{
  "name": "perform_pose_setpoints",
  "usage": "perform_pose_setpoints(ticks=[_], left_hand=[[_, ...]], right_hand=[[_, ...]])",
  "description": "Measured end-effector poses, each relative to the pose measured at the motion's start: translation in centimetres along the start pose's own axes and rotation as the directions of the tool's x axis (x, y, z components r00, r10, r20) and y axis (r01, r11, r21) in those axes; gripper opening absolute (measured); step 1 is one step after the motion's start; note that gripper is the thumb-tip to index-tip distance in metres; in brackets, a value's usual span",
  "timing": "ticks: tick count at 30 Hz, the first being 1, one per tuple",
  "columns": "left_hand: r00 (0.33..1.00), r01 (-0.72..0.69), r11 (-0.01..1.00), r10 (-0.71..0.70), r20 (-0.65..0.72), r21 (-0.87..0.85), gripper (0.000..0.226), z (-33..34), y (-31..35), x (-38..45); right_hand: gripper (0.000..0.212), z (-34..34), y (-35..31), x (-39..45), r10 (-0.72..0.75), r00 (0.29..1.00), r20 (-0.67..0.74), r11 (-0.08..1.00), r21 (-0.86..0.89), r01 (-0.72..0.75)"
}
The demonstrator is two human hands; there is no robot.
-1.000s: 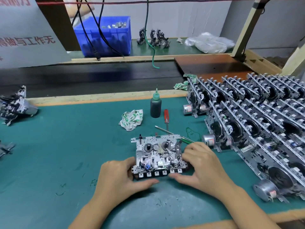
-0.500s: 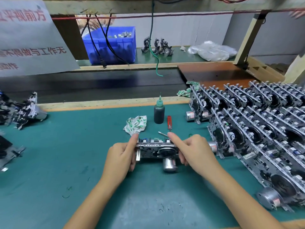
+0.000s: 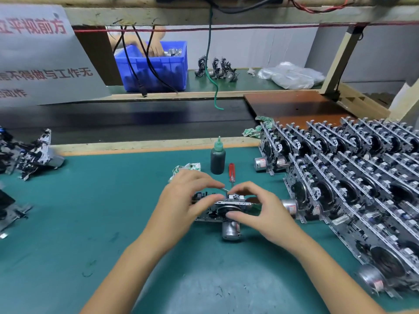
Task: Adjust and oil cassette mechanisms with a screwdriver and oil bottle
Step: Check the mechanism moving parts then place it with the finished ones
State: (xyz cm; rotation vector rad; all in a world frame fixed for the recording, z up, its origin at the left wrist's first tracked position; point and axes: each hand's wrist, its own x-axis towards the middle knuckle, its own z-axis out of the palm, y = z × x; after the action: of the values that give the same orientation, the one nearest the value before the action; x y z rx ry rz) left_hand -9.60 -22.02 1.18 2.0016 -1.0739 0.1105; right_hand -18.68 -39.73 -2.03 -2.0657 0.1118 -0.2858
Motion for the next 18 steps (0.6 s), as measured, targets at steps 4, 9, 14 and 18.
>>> perform_pose_setpoints(ticks=[4, 9, 14, 18], left_hand=[[0.997, -0.074, 0.997, 0.074, 0.020, 0.018, 0.012, 0.75, 0.20, 0.26], [0.999, -0.044, 0.999, 0.043, -0.009, -0.015, 0.019, 1.01, 0.40, 0.15], [0.996, -0.084, 0.996, 0.084, 0.005, -0.019, 0.015, 0.86, 0.52, 0.12], [0.997, -0.070, 0.996, 0.071, 0.018, -0.048, 0.015, 0.73, 0.42, 0.27]], right_hand=[[0.031, -0.19, 0.07, 0.39, 0.045, 0.999, 0.004, 0.998, 0.047, -0.045], [0.029, 0.00, 0.00, 0.38, 0.087, 0.996, -0.007, 0.995, 0.047, -0.086], [0.027, -0.11, -0.56, 0.50, 0.085, 0.996, -0.007, 0.992, 0.092, -0.084], [0.026, 0.08, -0.81, 0.72, 0.095, 0.995, -0.020, 0.993, 0.072, -0.093]])
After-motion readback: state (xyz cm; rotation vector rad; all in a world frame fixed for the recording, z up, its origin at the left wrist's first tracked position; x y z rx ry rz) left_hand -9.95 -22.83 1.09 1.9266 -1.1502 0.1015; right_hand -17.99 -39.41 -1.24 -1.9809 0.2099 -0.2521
